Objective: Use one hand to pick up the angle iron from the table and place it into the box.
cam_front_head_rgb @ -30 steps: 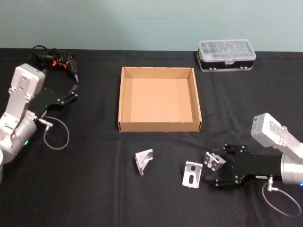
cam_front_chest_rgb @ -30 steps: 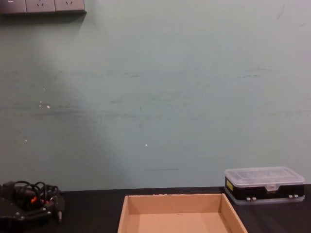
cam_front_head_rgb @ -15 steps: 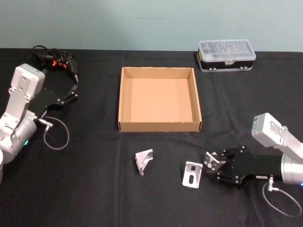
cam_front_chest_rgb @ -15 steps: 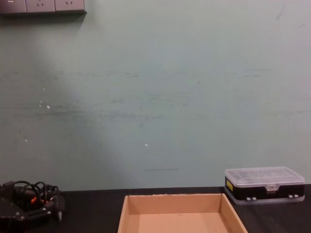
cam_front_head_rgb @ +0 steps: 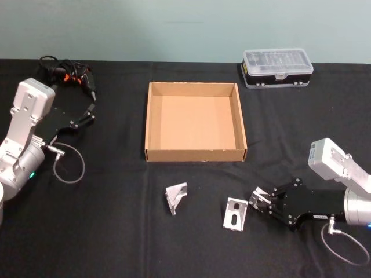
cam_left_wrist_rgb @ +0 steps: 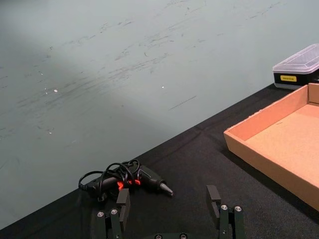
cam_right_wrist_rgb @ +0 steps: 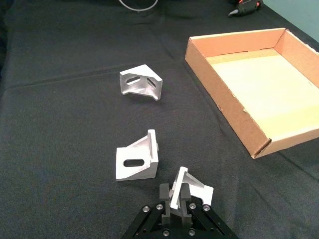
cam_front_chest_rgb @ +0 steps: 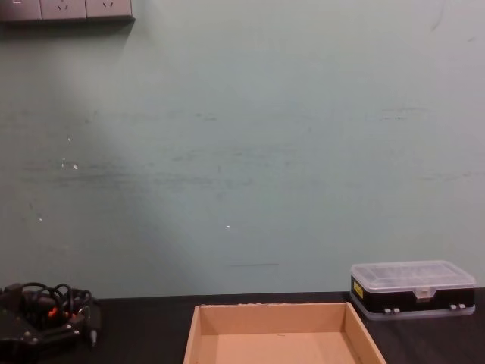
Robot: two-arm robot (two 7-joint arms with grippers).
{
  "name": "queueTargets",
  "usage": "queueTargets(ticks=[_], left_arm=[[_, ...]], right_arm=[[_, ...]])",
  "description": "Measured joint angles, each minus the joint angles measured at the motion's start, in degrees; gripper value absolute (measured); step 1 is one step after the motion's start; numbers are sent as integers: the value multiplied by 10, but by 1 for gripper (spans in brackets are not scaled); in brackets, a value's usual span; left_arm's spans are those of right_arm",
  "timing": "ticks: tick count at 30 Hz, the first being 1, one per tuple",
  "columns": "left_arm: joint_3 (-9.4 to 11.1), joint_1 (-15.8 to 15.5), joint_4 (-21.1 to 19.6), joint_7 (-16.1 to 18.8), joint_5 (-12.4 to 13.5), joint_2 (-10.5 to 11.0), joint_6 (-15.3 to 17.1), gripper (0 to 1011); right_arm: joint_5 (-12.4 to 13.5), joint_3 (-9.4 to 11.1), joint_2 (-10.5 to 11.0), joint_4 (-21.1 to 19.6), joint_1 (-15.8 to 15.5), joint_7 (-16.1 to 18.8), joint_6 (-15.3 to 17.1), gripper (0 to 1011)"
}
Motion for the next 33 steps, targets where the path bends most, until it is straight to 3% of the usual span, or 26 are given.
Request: queueTargets(ticks=[5,14,18,20,23,24,27,30,33], left_arm=[[0,0,0,0,0,0,0,1000],[0,0,0,0,0,0,0,1000],[0,0,0,0,0,0,0,1000],[0,0,0,0,0,0,0,1000],[0,0,0,0,0,0,0,1000],[0,0,0,0,0,0,0,1000],[0,0,0,0,0,0,0,1000],[0,0,0,0,0,0,0,1000],[0,0,0,0,0,0,0,1000]], right_arm=[[2,2,-1,0,-2,-1,-1,124],[51,71,-24,-29,-20,-55,-22,123],[79,99,-44,-46,1,-64,-20,124],[85,101,-53,-48,17,-65,-12,124],[91,92,-81,-39,68,-68,20,124],[91,92,-81,-39,68,-68,20,124],[78,65,-110,-14,127,-73,57,124],[69,46,-127,5,162,-75,85,124],[54,9,-155,43,218,-74,137,124]])
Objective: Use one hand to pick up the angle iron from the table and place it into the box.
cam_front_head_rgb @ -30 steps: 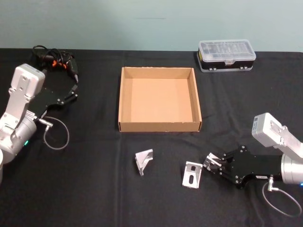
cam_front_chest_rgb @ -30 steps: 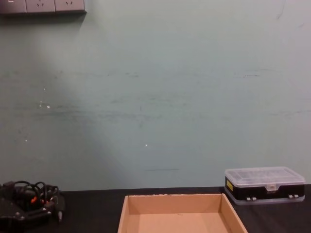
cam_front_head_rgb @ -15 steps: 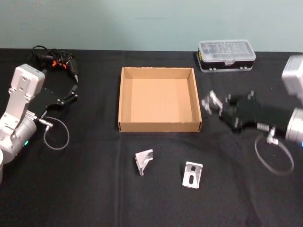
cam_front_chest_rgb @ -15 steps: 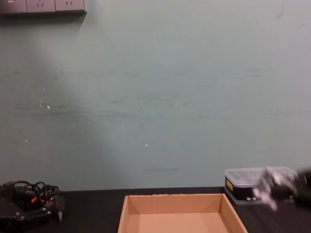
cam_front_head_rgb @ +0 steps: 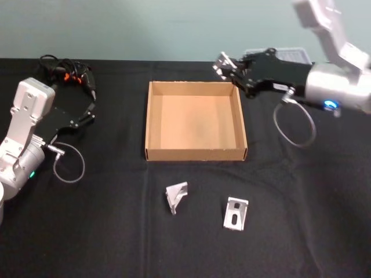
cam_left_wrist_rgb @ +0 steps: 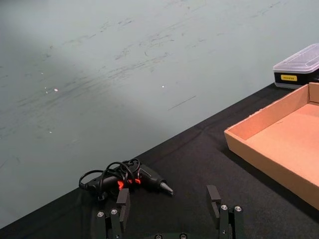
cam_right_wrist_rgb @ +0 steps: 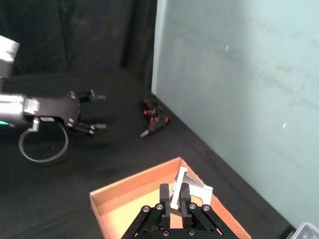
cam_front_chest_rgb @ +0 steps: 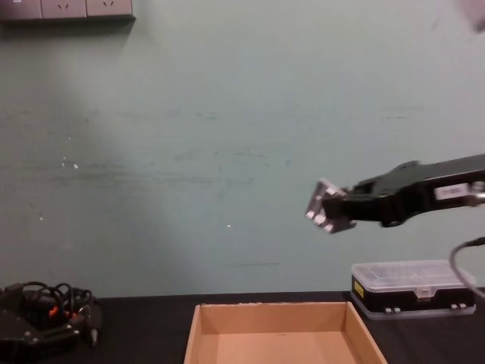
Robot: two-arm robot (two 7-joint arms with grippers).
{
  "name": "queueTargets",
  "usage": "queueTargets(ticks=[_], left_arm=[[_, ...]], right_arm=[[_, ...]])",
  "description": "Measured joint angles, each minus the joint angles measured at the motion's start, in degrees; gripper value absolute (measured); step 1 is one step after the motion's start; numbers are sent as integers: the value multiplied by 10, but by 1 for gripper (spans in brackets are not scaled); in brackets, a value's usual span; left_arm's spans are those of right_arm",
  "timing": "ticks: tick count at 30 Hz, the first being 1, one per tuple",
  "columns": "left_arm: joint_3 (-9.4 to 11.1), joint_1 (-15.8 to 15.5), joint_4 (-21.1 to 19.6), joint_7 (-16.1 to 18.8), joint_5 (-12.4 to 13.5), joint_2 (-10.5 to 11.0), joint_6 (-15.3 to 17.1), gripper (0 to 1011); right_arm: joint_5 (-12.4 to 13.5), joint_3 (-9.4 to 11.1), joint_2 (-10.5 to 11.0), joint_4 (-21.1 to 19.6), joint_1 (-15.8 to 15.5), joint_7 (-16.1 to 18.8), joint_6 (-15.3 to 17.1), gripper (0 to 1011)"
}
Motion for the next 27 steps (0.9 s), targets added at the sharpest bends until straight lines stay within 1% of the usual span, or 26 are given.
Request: queueTargets(ticks=[4,5,6,7,9,10,12,13,14,17,20,23,27], left_arm=[[0,0,0,0,0,0,0,1000],[0,0,0,0,0,0,0,1000],[0,0,0,0,0,0,0,1000],[0,0,0,0,0,0,0,1000],[0,0,0,0,0,0,0,1000],[0,0,0,0,0,0,0,1000],[0,0,0,0,0,0,0,1000],[0,0,0,0,0,0,0,1000],[0,0,0,0,0,0,0,1000],[0,0,0,0,0,0,0,1000],[0,0,0,0,0,0,0,1000],[0,0,0,0,0,0,0,1000],[0,0,0,0,0,0,0,1000]], right_arm=[[-11,-28,-20,31,38,5,39,124],[-17,-44,-30,48,57,11,56,124],[-20,-50,-34,57,65,14,63,123],[-27,-65,-44,75,83,20,75,124],[-33,-77,-53,93,98,26,87,124],[-40,-90,-63,113,114,31,97,124],[-47,-101,-73,132,128,35,106,124],[-53,-113,-83,152,142,41,116,124],[-53,-113,-83,152,142,41,116,123],[-66,-138,-103,196,169,55,138,124],[-76,-155,-116,226,184,65,157,124],[-85,-167,-127,250,189,68,168,124],[-92,-172,-137,269,189,68,172,124]])
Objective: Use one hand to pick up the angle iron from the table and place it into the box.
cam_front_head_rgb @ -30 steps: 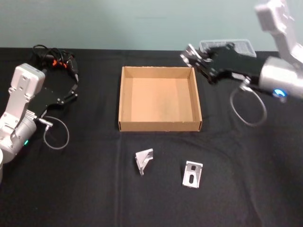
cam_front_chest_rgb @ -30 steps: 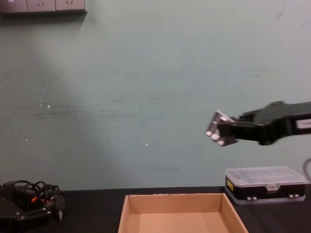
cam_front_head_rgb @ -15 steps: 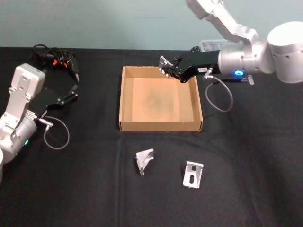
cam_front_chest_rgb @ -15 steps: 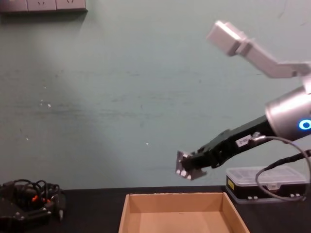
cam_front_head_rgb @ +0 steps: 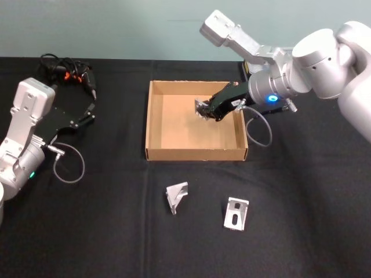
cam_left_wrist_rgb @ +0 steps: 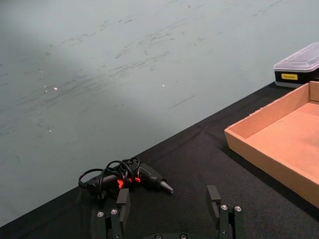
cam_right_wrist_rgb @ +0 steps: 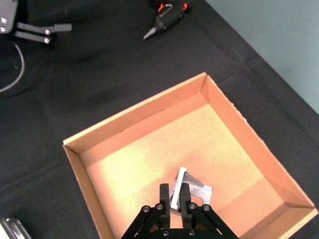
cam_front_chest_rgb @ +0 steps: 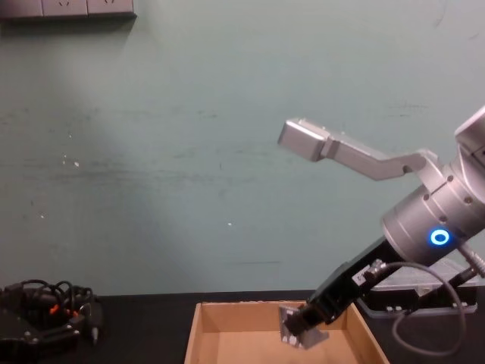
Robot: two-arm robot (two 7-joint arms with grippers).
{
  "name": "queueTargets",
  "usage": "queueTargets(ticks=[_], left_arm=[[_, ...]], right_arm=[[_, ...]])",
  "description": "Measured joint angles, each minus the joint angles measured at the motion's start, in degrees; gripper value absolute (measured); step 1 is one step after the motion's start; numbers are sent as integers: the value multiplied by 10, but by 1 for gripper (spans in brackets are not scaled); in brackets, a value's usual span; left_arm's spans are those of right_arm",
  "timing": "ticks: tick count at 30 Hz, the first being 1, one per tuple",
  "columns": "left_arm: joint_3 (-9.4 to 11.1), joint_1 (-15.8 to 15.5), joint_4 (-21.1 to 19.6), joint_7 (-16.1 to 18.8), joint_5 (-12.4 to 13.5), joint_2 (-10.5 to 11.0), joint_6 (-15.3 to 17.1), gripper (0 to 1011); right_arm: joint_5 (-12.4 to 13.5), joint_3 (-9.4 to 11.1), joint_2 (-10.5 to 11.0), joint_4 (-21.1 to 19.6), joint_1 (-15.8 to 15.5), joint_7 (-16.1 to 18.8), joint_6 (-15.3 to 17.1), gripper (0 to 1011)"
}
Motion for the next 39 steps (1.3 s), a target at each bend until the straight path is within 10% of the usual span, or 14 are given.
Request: queueTargets(ticks=[17,39], left_arm=[[0,0,0,0,0,0,0,1000],[0,0,0,0,0,0,0,1000]], right_arm=[[-12,0,-9,16,-13,-1,-1,123],[-10,1,-8,13,-13,-2,-2,773]])
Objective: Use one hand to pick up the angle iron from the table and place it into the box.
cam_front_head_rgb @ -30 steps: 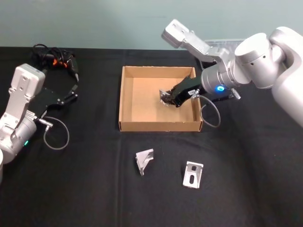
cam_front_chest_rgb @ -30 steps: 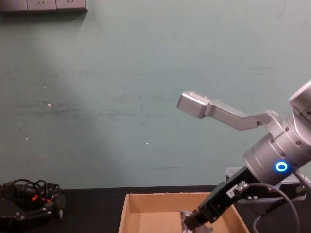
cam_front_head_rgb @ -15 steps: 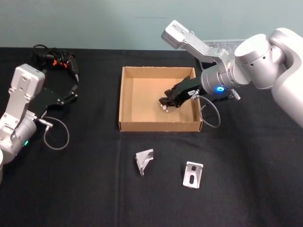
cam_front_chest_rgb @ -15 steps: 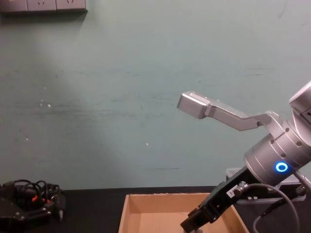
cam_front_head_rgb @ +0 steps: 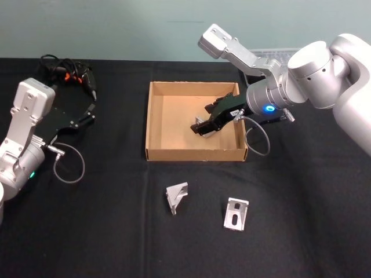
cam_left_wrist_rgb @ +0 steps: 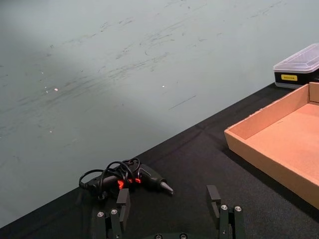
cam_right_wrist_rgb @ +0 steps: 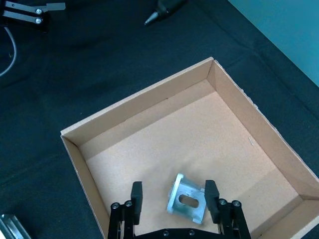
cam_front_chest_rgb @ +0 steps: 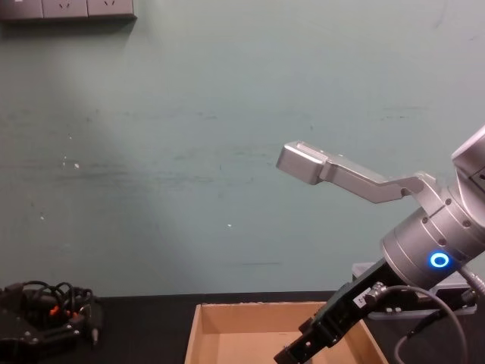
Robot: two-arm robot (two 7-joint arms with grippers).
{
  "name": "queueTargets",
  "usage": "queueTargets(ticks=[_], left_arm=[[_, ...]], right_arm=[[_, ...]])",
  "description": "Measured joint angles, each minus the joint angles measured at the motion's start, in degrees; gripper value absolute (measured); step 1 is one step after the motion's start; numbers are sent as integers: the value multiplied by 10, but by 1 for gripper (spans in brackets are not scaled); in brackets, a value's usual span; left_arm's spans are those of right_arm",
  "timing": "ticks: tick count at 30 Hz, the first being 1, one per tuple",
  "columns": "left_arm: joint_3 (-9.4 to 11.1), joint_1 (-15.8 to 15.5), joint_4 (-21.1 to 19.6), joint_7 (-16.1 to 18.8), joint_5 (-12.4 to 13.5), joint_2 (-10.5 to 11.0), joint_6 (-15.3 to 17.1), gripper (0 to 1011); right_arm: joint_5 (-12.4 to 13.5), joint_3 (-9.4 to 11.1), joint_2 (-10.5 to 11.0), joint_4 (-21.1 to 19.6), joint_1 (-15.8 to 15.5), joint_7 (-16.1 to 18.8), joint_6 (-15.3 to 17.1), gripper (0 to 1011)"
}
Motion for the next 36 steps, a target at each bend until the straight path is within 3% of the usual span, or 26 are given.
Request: queueTargets(ticks=[8,11,18,24,28,31,36], left_arm=[[0,0,0,0,0,0,0,1000],[0,0,0,0,0,0,0,1000],[0,0,0,0,0,0,0,1000],[0,0,0,0,0,0,0,1000],[0,0,0,0,0,0,0,1000],[0,0,0,0,0,0,0,1000],[0,0,0,0,0,0,0,1000]], right_arm=[[0,0,0,-1,0,0,0,1003],[0,1,1,-3,-1,-1,-1,1004],[7,33,32,-67,-35,-16,-44,1004],[34,72,78,-132,-85,-16,-106,1004],[66,94,123,-177,-126,11,-159,1004],[81,96,148,-196,-143,37,-183,1004],[107,90,206,-234,-171,110,-232,1004]])
